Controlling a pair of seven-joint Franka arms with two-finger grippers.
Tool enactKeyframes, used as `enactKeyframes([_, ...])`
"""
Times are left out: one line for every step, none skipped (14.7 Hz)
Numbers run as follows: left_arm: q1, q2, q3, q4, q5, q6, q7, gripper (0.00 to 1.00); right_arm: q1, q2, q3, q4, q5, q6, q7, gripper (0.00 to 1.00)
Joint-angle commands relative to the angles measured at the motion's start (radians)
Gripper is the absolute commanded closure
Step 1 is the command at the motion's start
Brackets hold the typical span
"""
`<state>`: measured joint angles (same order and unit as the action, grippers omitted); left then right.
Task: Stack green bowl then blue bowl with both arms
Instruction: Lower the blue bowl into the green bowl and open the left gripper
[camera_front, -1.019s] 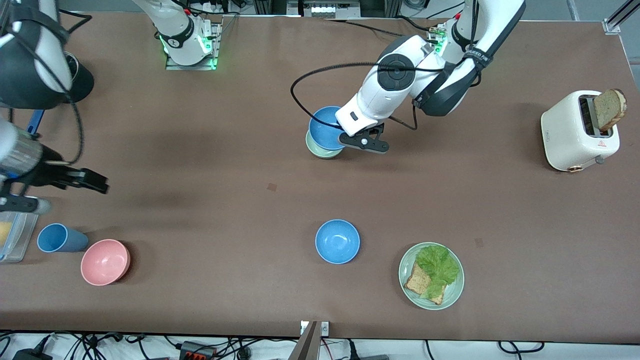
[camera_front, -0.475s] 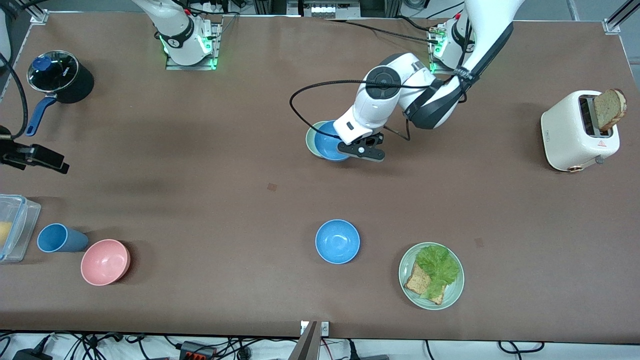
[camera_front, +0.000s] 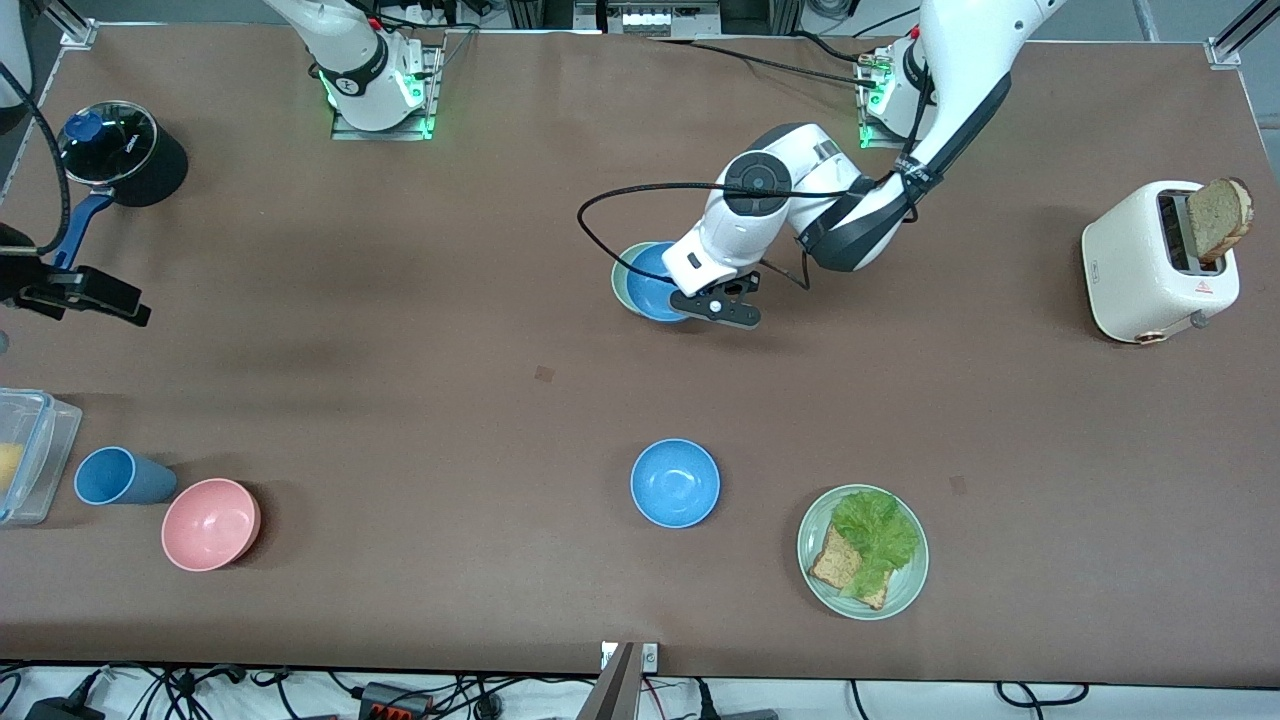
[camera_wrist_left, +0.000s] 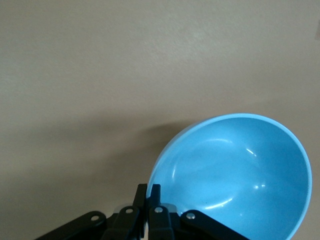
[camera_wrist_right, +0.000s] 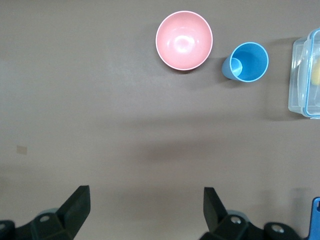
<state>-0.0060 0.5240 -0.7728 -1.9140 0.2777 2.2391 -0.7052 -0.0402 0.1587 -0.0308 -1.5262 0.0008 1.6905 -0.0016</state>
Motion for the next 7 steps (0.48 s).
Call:
enactKeyframes([-0.015, 0.013, 0.003, -0.002, 0.031, 0.01, -0.025, 0.96, 0.006, -0.11, -0.009, -0.15, -0.019, 0.064, -0.006, 0.0])
enactKeyframes([-0.028, 0.014, 0.003, -0.002, 0.029, 0.01, -0.027, 0.96, 0.008, -0.11, -0.009, -0.15, -0.025, 0.067, -0.005, 0.0])
enactKeyframes([-0.038, 0.014, 0.003, -0.002, 0.029, 0.01, -0.036, 0.96, 0.011, -0.11, -0.008, -0.149, -0.025, 0.069, -0.005, 0.0])
enactKeyframes([-0.04, 0.014, 0.004, -0.002, 0.029, 0.01, -0.043, 0.95, 0.013, -0.11, -0.006, -0.149, -0.025, 0.071, -0.005, 0.0])
enactKeyframes([-0.04, 0.016, 0.004, -0.002, 0.031, 0.01, -0.043, 0.95, 0.013, -0.11, -0.006, -0.15, -0.025, 0.069, -0.006, 0.0])
enactKeyframes([-0.04, 0.024, 0.006, -0.002, 0.031, 0.011, -0.043, 0.95, 0.013, -0.11, -0.006, -0.154, -0.027, 0.063, -0.006, 0.0])
enactKeyframes([-0.04, 0.028, 0.006, 0.0, 0.038, 0.011, -0.045, 0.94, 0.013, -0.108, -0.006, -0.154, -0.036, 0.061, -0.006, 0.0])
